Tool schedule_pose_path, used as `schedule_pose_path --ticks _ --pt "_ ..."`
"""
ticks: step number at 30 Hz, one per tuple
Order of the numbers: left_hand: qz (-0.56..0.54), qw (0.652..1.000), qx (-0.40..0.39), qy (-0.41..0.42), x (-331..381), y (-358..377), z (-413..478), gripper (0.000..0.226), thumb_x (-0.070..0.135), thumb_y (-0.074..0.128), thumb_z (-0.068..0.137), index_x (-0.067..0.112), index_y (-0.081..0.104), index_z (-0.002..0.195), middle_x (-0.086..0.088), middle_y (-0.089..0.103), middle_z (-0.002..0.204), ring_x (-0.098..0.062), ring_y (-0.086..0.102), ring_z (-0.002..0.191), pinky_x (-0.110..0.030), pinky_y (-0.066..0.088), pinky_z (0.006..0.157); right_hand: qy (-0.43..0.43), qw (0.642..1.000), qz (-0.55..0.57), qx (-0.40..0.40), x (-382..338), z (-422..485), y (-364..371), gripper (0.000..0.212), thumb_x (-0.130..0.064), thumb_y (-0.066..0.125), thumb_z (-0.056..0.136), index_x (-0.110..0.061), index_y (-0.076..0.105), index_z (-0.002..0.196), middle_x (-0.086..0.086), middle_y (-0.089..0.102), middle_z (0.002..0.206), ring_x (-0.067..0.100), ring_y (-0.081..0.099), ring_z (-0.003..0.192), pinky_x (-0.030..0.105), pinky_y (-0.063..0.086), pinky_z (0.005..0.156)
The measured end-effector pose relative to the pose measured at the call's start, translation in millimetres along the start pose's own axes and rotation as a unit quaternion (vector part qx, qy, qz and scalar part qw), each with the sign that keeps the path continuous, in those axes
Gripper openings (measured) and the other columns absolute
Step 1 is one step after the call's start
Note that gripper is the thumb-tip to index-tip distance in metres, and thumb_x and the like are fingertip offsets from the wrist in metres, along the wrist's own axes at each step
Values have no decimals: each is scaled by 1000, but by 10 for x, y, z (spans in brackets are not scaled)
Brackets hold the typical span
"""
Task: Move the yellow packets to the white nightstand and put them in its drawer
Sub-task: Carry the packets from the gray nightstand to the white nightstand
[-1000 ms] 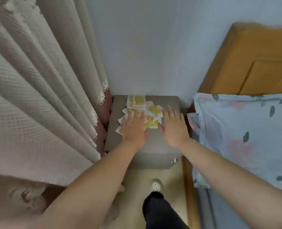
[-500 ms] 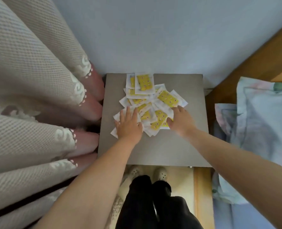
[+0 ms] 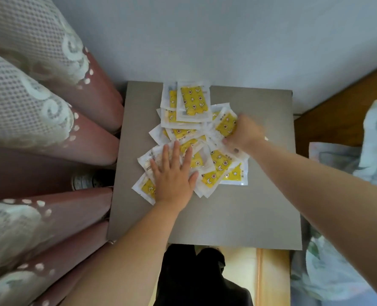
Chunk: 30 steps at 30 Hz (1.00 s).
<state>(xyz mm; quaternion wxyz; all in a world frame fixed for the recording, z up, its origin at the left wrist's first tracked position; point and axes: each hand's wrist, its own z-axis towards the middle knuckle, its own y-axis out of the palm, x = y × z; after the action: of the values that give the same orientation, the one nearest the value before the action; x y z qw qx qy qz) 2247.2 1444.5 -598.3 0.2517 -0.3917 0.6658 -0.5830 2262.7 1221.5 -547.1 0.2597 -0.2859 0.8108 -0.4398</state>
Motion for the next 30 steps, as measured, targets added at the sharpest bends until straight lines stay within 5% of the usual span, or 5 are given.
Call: schedule_pose_path --ticks 3,9,13,18,30 --pt "-6 1000 2 2 -3 -4 4 63 54 23 92 23 24 148 -14 26 156 -39 24 142 -67 21 108 11 997 56 -44 35 102 -189 24 -22 73 75 -7 61 91 0 52 68 26 60 80 26 37 56" --pt "-4 1000 -7 -1 -12 -10 13 64 54 20 93 22 24 149 -14 24 156 -39 25 142 -67 23 107 136 948 288 -13 427 198 -680 29 -26 71 83 -5 67 101 6 64 97 17 56 81 25 44 73" --pt "-5 1000 -14 1 -1 -29 11 64 54 18 93 23 15 149 -14 23 157 -38 24 142 -67 25 106 28 996 -7 -80 529 151 -573 41 -33 70 82 -2 63 108 12 62 116 26 56 98 30 47 77" --pt "5 1000 -20 -2 0 -19 18 65 55 15 92 24 12 149 -13 19 158 -38 21 143 -66 21 107 -309 881 -349 -79 506 118 -374 44 -30 65 83 -14 61 124 3 26 152 24 19 142 41 20 116" --pt "-33 995 -83 32 -76 -167 -12 66 50 18 98 32 -28 142 -5 -29 154 -27 -22 145 -60 1 115 -125 968 -211 -47 507 -67 -274 29 -21 64 79 -12 52 104 -2 56 83 25 60 85 33 42 79"
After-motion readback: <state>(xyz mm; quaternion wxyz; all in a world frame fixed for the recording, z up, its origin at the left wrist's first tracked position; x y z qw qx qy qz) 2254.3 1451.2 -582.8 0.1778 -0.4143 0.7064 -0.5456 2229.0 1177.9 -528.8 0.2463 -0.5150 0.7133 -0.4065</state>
